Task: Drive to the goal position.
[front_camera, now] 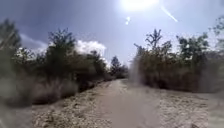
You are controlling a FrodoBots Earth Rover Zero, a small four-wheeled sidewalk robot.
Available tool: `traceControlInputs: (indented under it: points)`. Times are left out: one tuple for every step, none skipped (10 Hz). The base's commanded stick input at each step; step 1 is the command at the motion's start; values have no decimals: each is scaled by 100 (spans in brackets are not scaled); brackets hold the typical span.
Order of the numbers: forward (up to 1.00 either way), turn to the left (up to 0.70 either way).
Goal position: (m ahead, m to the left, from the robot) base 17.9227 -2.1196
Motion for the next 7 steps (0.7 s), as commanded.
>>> traceControlInputs:
  points:
    - [60, 1]
    - [60, 1]
    - [60, 1]
    - [60, 1]
    - [60, 1]
    - [60, 1]
    - [60, 1]
